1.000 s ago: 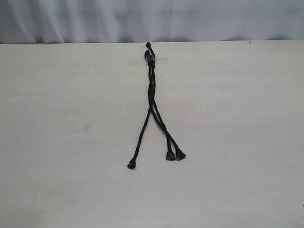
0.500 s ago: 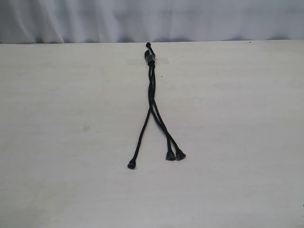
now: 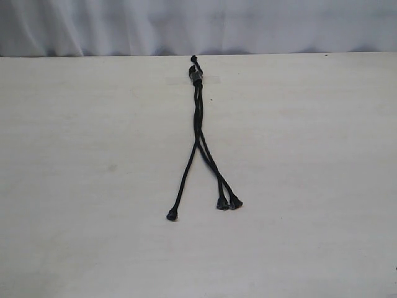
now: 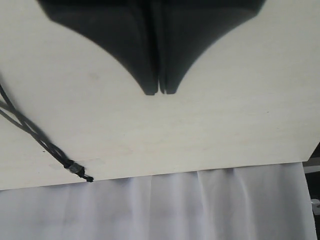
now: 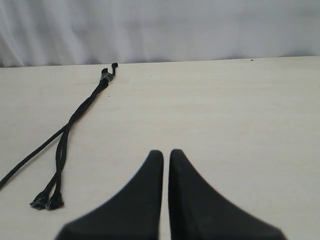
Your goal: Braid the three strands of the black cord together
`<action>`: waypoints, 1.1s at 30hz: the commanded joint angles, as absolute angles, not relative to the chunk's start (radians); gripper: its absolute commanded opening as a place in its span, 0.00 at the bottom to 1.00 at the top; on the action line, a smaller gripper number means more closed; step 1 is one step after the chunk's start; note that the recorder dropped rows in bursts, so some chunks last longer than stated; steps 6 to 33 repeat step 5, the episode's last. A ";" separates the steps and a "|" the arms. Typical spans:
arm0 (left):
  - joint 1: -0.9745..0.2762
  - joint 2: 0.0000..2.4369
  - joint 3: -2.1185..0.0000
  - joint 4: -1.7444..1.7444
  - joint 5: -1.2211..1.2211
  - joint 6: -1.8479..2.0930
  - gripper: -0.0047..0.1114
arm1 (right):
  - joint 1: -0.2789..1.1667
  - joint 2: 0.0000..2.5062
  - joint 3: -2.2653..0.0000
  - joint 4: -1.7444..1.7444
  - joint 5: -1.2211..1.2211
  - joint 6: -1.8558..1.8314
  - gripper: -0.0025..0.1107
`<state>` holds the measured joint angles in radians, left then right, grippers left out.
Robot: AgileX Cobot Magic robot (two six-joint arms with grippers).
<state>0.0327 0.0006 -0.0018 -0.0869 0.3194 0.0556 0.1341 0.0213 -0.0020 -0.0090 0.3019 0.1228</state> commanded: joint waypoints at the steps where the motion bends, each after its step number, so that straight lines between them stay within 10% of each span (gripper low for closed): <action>1: 0.034 0.000 0.000 -0.087 0.307 0.055 0.04 | 0.128 0.015 0.000 -0.007 0.285 0.127 0.06; 33: 0.034 0.000 0.000 -0.087 0.307 0.055 0.04 | 0.128 0.015 0.000 -0.007 0.285 0.127 0.06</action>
